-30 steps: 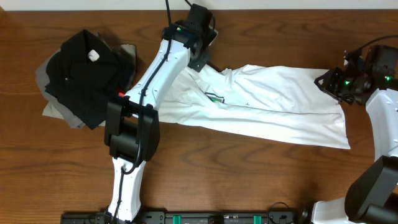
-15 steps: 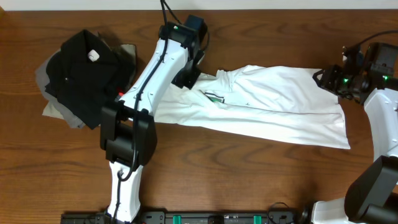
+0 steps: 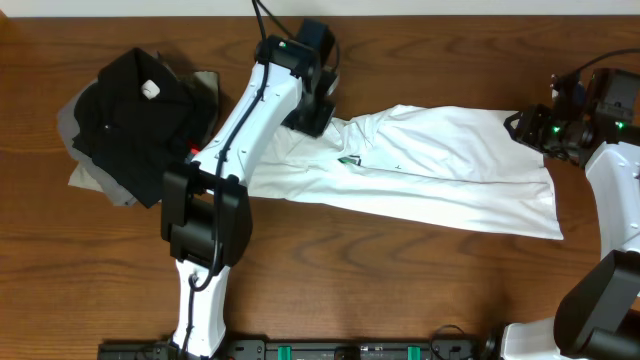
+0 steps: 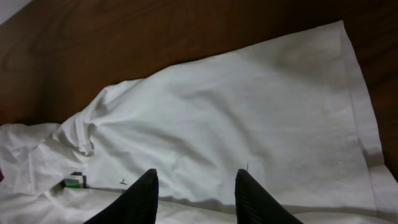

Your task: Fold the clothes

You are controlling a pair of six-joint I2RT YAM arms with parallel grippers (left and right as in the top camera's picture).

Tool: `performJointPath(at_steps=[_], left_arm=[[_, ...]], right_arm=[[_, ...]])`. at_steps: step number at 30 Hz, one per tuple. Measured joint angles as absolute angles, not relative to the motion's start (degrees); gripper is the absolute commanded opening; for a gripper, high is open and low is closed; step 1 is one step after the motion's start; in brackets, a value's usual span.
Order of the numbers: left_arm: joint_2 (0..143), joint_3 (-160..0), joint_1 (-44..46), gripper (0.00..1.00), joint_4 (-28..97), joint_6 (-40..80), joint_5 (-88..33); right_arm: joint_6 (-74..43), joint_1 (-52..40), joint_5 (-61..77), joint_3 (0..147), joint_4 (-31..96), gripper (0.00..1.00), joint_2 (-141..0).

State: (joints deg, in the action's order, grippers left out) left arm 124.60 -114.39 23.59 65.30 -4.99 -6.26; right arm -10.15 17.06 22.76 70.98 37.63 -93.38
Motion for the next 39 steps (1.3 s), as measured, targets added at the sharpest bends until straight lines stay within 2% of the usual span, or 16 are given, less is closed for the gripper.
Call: performJointPath(at_steps=[4,13,14,15,16,17,18,28,29,32,39], left_arm=[[124.66,-112.05,24.49,0.59,54.24,-6.35,-9.04],[129.62,-110.76,27.92,0.58,50.33,-8.82,-10.83],[130.13,-110.59,28.16,0.54,50.33,-9.04,-10.85],[130.52,-110.43,28.32,0.42,50.35,-9.23,-10.85],[130.91,-110.32,28.45,0.28,50.41,-9.58,-10.98],[131.24,-110.26,28.58,0.08,50.52,-10.17,-11.05],[131.55,-110.26,28.67,0.06,50.63,-10.52,-11.22],[129.67,-110.24,29.04,0.06,57.49,-9.17,-10.28],[128.66,-110.24,29.23,0.07,58.63,-8.75,-10.24],[126.08,-110.24,30.13,0.25,62.26,-7.94,-10.11],[124.77,-108.88,33.10,0.27,66.08,-5.96,-10.11]], right_arm=[[-10.15,17.06,22.61,70.98,37.69,0.38,-93.38],[-10.15,17.06,22.48,70.98,38.30,0.37,-93.38],[-10.15,17.06,22.48,70.98,38.30,0.37,-93.38],[-10.15,17.06,22.48,70.98,38.30,0.37,-93.38],[-10.15,17.06,22.48,70.98,38.30,0.37,-93.38],[-10.15,17.06,22.48,70.98,38.30,0.37,-93.38],[-10.15,17.06,22.48,70.98,38.35,0.37,-93.38],[-10.15,17.06,22.46,70.98,39.09,0.37,-93.38],[-10.15,17.06,22.46,70.98,39.09,0.37,-93.38],[-10.15,17.06,22.46,70.98,39.09,0.37,-93.38],[-10.15,17.06,22.46,70.98,39.03,0.38,-93.38]])
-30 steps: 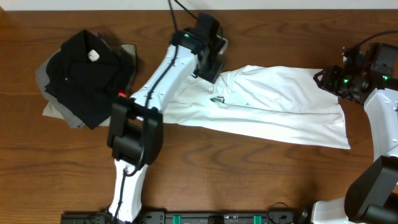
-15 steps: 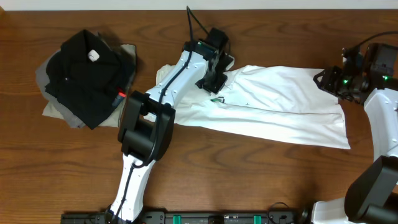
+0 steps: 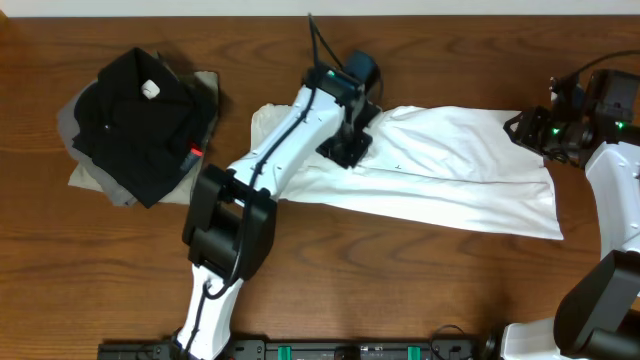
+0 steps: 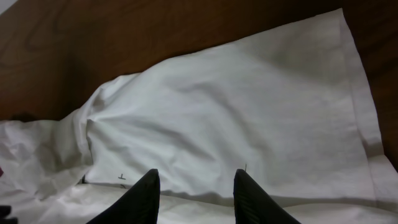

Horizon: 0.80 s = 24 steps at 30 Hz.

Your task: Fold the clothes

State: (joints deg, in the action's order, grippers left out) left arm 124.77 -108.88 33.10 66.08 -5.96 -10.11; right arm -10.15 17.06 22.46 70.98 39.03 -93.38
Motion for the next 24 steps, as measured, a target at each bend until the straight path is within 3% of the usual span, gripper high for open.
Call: performJointPath(at_steps=[3,6,11,20,24], left_arm=[[124.77,-108.16,33.58,0.27,66.00,-5.93,-7.90],[124.77,-108.16,33.12,0.35,63.26,-6.00,-1.02],[124.77,-107.26,29.82,0.41,53.34,-6.00,4.97],[124.77,-99.31,24.21,0.55,39.20,-7.86,-3.51],[124.77,-96.40,24.45,0.57,35.16,-7.97,-6.87]], right_arm=[[-10.15,17.06,22.46,70.98,38.94,0.38,-93.38],[-10.15,17.04,22.46,70.98,38.94,0.38,-93.38],[-10.15,17.02,22.44,70.98,38.87,0.38,-93.38],[-10.15,17.02,22.44,70.98,38.74,0.38,-93.38],[-10.15,17.02,22.46,70.98,38.72,0.38,-93.38]])
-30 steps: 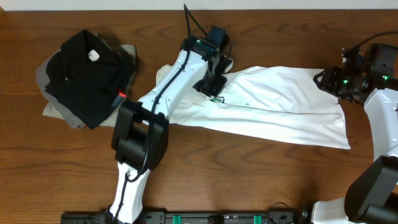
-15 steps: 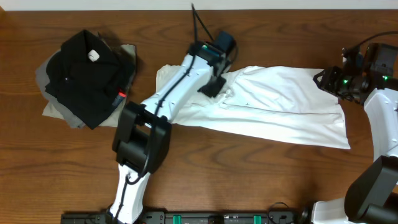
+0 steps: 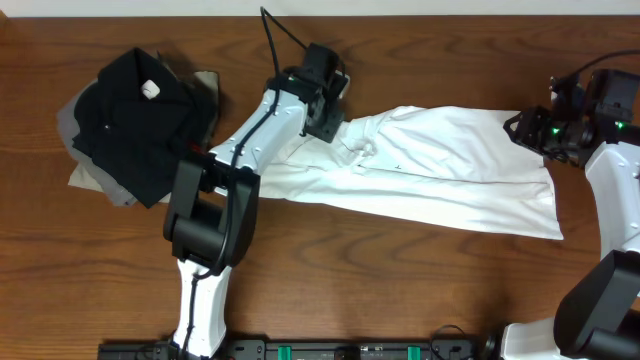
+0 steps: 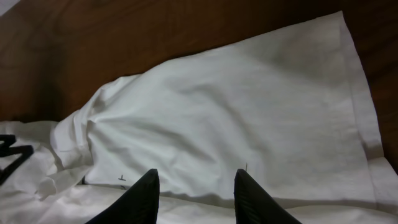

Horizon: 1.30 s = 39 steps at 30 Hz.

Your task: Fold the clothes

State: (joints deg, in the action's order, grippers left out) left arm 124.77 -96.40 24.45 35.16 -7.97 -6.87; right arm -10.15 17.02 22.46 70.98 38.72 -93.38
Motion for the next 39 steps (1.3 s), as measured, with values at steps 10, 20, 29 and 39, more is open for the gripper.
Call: performJointPath(at_steps=[10,20,29,39], left_arm=[[124.77,-93.38,24.97,0.33,34.44,-10.09,-11.88],[124.77,-93.30,24.97,0.06,34.46,-12.71,-12.08],[118.50,-93.30,24.95,0.06,41.54,-12.69,-4.21],[110.91,-94.32,22.00,0.06,48.03,-12.49,1.98]], right_arm=[[-10.15,17.02,22.46,70.98,38.72,0.38,-93.38],[-10.15,17.02,22.46,70.98,38.76,0.38,-93.38],[-10.07,17.02,22.46,70.96,36.62,0.47,-93.38],[-8.29,16.84,20.75,70.98,27.35,0.49,-100.44]])
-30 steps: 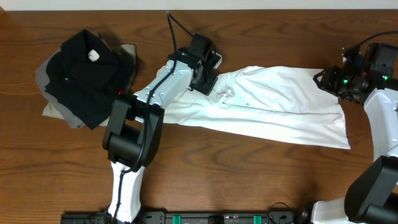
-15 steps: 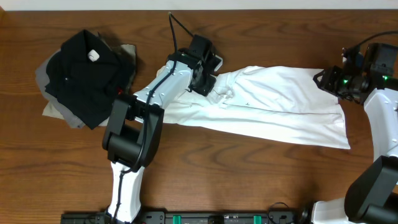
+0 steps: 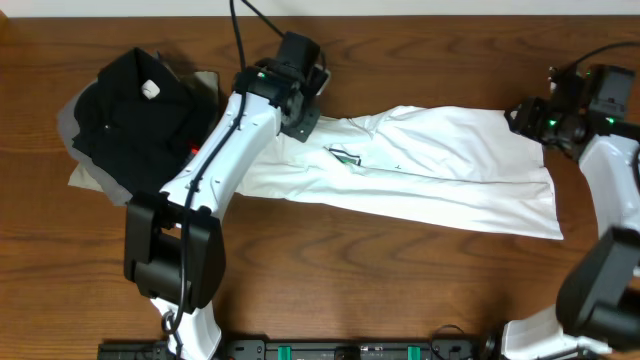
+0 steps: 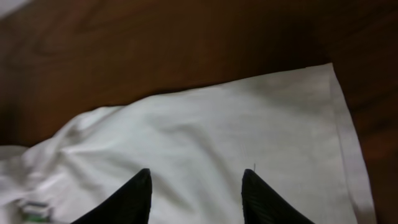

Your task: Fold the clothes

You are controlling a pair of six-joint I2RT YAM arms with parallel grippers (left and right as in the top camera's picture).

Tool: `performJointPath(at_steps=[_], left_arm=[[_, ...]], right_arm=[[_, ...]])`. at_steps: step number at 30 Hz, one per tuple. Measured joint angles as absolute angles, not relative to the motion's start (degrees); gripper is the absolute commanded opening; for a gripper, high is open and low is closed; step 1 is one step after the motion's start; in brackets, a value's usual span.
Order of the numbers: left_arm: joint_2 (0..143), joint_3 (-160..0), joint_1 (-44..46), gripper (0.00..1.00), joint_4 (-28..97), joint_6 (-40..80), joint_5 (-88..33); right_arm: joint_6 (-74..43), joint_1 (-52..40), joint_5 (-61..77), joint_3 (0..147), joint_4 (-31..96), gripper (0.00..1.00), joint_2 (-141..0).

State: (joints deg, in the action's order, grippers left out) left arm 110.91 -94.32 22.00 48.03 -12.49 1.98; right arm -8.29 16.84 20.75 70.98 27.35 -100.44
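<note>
A white shirt lies stretched across the table, its collar end with a small green label to the left and its hem to the right. My left gripper is down at the collar end's far edge; the overhead view does not reveal how its fingers stand. My right gripper hovers by the far right corner of the shirt. In the right wrist view the right gripper is open, nothing between its fingers, with the white shirt below.
A pile of black and grey clothes sits at the far left of the table. Bare wooden table runs along the front. Beyond the shirt's far edge the dark wood shows.
My left gripper has shifted left along the collar end, and the bunched collar now lies flatter with the green label showing. My right gripper has moved a little toward the shirt's far edge, still open.
First my left gripper was at the collar's far edge with the label showing. Then it reached right over the collar, hiding the label. Then it was back at the far edge with bunched cloth, and now further left. My right gripper stayed open over the hem end.
</note>
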Motion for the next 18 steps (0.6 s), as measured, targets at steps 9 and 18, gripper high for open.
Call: performJointPath(at_steps=[9,18], left_arm=[[111.00,-94.32,21.30,0.06,47.99,-11.79,2.63],[111.00,-94.32,21.30,0.06,47.31,-11.35,2.98]], right_arm=[[-8.69,18.41,18.57,70.98,11.16,0.50,-112.07],[-11.18,21.69,17.32,71.02,0.62,0.51,-119.09]])
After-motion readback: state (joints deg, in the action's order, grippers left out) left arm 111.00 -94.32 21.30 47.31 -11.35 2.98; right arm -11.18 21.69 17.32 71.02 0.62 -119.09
